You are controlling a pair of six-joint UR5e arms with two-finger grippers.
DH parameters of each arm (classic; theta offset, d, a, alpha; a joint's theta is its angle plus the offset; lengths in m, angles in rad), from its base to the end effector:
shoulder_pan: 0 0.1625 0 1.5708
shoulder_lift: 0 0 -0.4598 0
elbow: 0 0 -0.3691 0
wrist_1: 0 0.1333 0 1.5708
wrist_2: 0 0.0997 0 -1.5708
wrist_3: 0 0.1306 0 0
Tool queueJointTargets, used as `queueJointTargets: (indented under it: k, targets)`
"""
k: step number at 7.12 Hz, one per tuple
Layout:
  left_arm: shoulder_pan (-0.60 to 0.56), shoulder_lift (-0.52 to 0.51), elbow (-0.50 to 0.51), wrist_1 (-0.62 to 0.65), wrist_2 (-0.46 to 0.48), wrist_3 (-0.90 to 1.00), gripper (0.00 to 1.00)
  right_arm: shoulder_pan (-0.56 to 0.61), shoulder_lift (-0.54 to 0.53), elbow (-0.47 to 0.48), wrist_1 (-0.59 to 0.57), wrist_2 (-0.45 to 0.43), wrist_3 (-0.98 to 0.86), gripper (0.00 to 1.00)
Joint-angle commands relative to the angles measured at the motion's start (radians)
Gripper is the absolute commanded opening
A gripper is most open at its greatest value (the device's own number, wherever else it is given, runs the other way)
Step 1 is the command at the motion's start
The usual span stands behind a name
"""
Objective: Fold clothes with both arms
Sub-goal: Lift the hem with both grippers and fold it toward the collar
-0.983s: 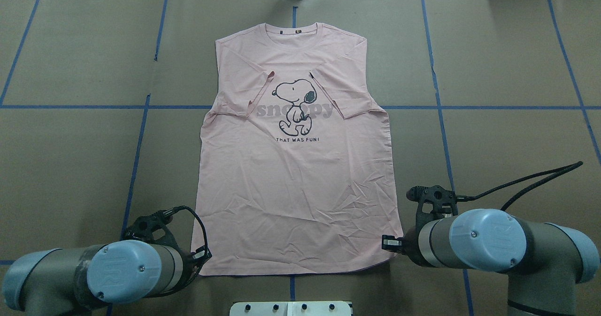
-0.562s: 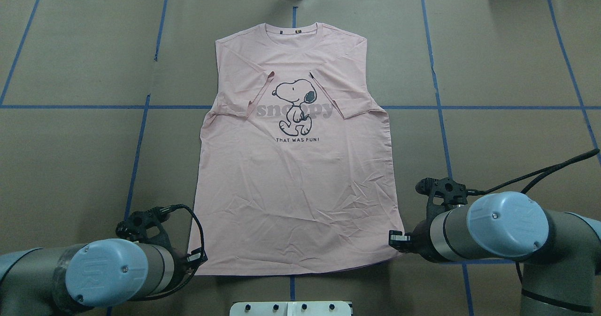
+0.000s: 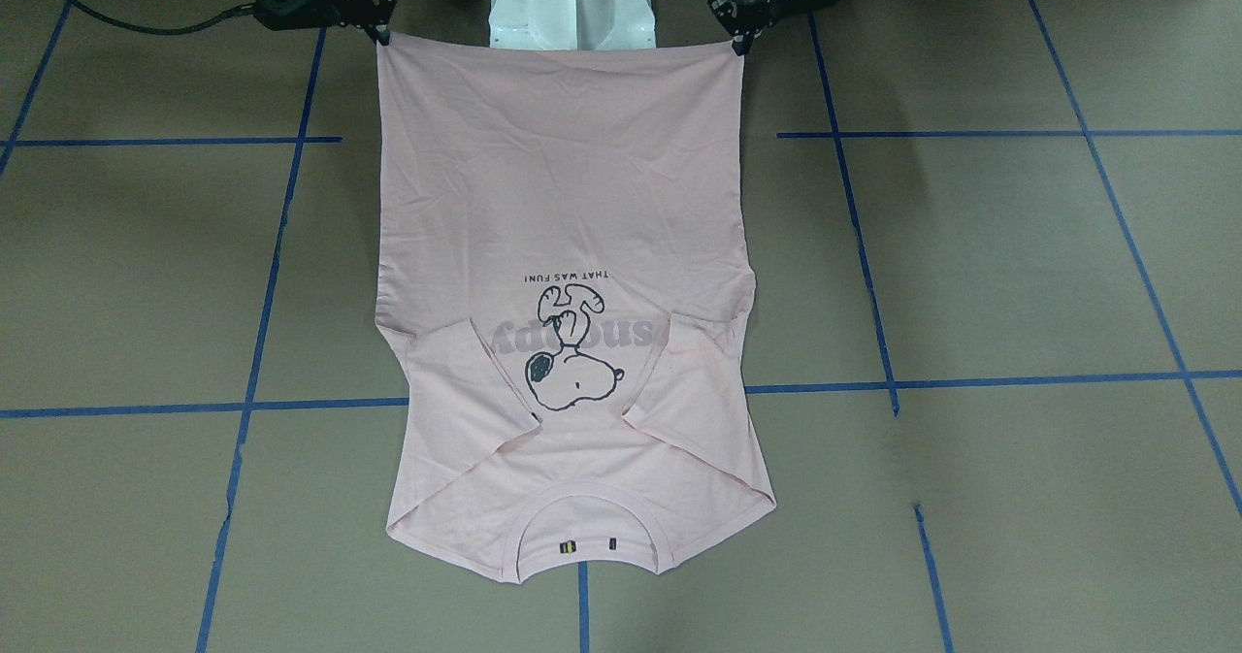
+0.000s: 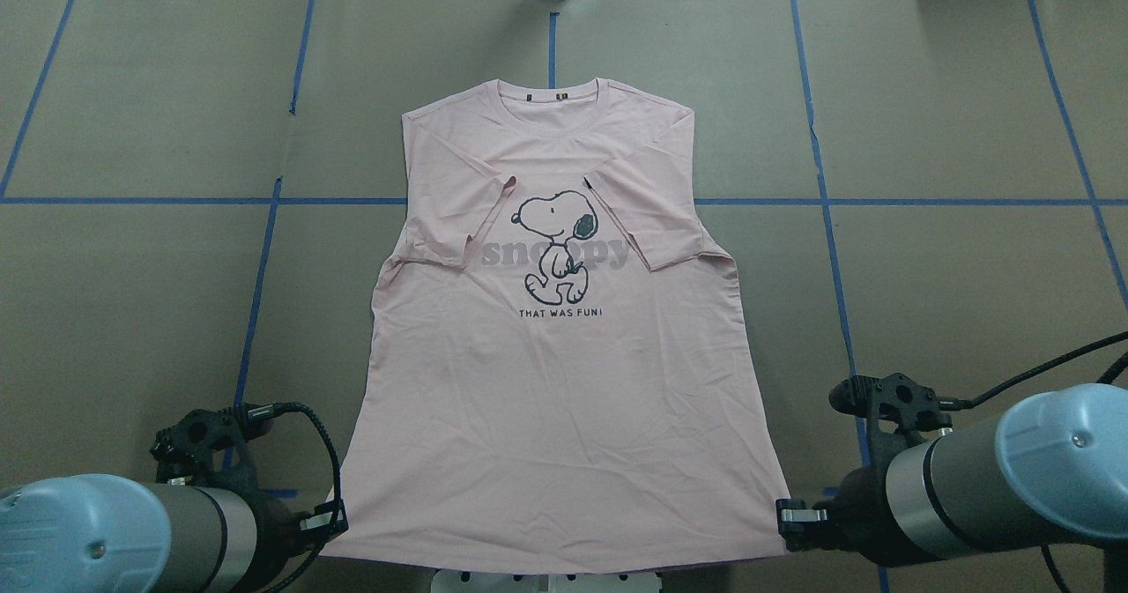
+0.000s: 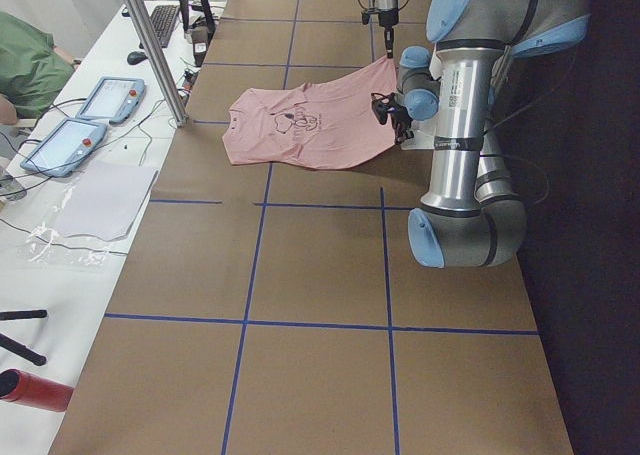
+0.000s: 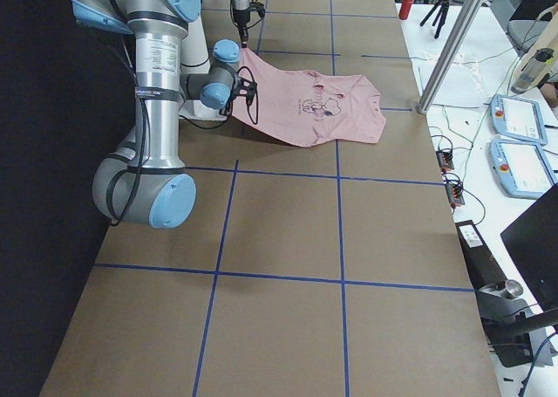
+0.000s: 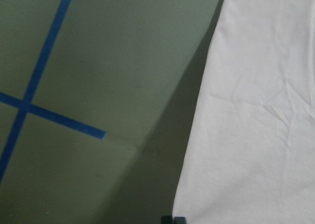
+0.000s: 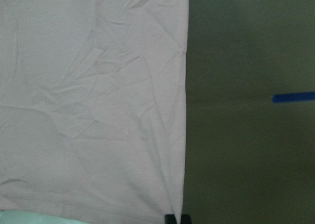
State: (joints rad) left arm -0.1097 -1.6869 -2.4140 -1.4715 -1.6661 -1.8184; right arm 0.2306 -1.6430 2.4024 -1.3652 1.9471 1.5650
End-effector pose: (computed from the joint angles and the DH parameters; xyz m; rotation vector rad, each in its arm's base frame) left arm 0.4129 -0.1671 0.3263 -0.1489 0.8544 -0.2938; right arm -0.3613 -0.1724 0.3542 -0.2313 -0.9859 0.0237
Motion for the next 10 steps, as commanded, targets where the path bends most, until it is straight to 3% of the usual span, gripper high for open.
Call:
queueJointTargets:
  k: [1,3,5,7,10]
  targets:
    - [0.025,-0.003,-0.054,0.020,-0.023,0.005,0.00,-0.036,-0.005,0.020,0.000,0.024,0.003,0.00]
    - [-0.020,-0.029,-0.033,0.017,-0.020,0.077,0.00,0.108,0.079,-0.069,0.003,0.021,-0.070,0.00]
    - [-0.199,-0.095,0.059,0.017,-0.026,0.245,0.00,0.289,0.240,-0.239,-0.002,0.030,-0.197,0.00]
    - [-0.365,-0.201,0.204,0.014,-0.081,0.382,0.00,0.431,0.369,-0.412,-0.002,0.021,-0.461,0.00]
    - [-0.578,-0.377,0.476,-0.001,-0.084,0.552,0.00,0.562,0.575,-0.717,0.005,0.027,-0.540,0.00]
